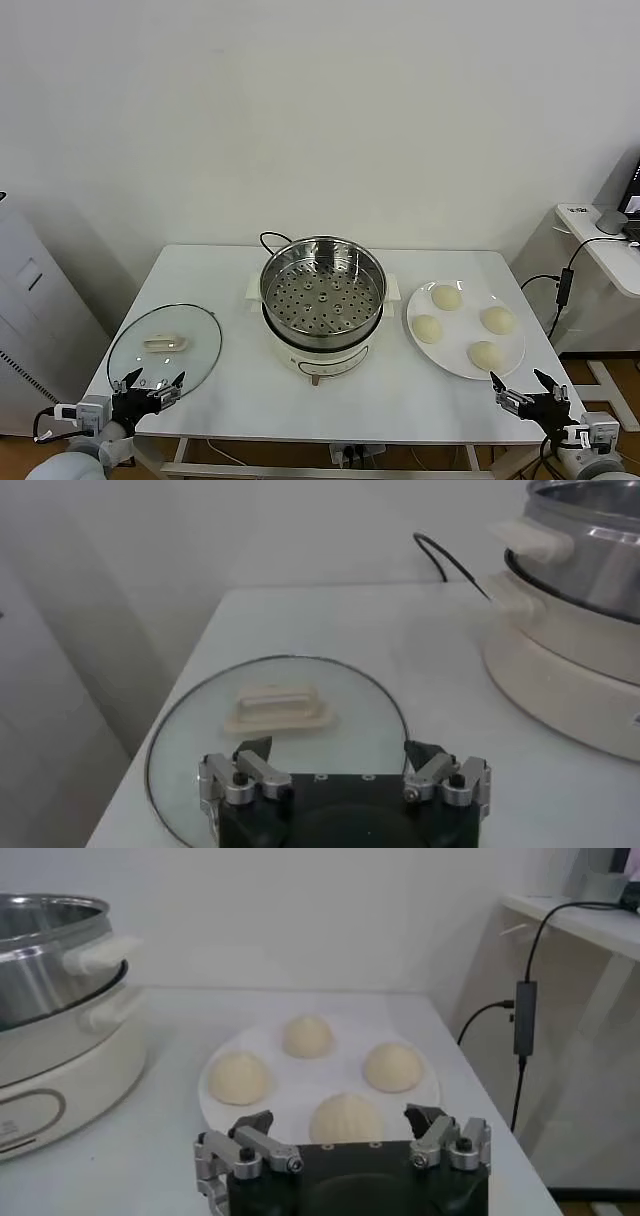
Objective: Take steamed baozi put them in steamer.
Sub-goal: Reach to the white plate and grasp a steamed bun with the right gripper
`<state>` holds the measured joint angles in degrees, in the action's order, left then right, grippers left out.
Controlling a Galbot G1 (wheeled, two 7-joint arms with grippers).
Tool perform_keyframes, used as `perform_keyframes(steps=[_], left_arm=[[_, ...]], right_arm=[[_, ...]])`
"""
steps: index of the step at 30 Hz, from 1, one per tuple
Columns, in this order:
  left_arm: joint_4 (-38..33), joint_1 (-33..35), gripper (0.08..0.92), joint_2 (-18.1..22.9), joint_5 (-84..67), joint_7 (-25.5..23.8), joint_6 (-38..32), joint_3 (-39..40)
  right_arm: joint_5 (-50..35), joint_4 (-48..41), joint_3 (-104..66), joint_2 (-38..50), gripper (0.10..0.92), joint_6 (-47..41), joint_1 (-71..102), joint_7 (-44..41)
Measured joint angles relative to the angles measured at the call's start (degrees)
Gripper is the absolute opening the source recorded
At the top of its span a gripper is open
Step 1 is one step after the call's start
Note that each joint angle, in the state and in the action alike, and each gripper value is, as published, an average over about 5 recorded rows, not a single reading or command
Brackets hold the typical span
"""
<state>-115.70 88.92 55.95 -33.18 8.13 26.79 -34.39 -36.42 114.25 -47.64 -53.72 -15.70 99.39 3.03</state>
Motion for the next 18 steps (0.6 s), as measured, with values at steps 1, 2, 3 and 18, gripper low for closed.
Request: perform_keyframes(steps=[1, 2, 3, 18], left_arm=[[0.0, 0.0, 0.823, 0.0, 0.0, 0.0, 0.0, 0.0], [0.0, 0.0, 0.823, 0.0, 0.0, 0.0, 0.0, 0.0], [-0.1, 0.1, 0.823, 0.0, 0.0, 0.0, -0.1, 0.0], [-0.4, -0.1, 0.823, 0.9, 1.0, -0.1, -0.2, 0.1]], right_arm=[[0.4, -0.1, -0.1, 0.1, 0.823, 0.1, -0.1, -0.1], [0.9, -0.2, -0.1, 0.1, 0.823, 0.2, -0.2, -0.3], [1.9, -0.5, -0.2, 0.3, 0.823, 0.4, -0.5, -0.6], [35.9, -10.2, 2.4, 8.8, 0.823, 8.2, -13.4, -8.4]])
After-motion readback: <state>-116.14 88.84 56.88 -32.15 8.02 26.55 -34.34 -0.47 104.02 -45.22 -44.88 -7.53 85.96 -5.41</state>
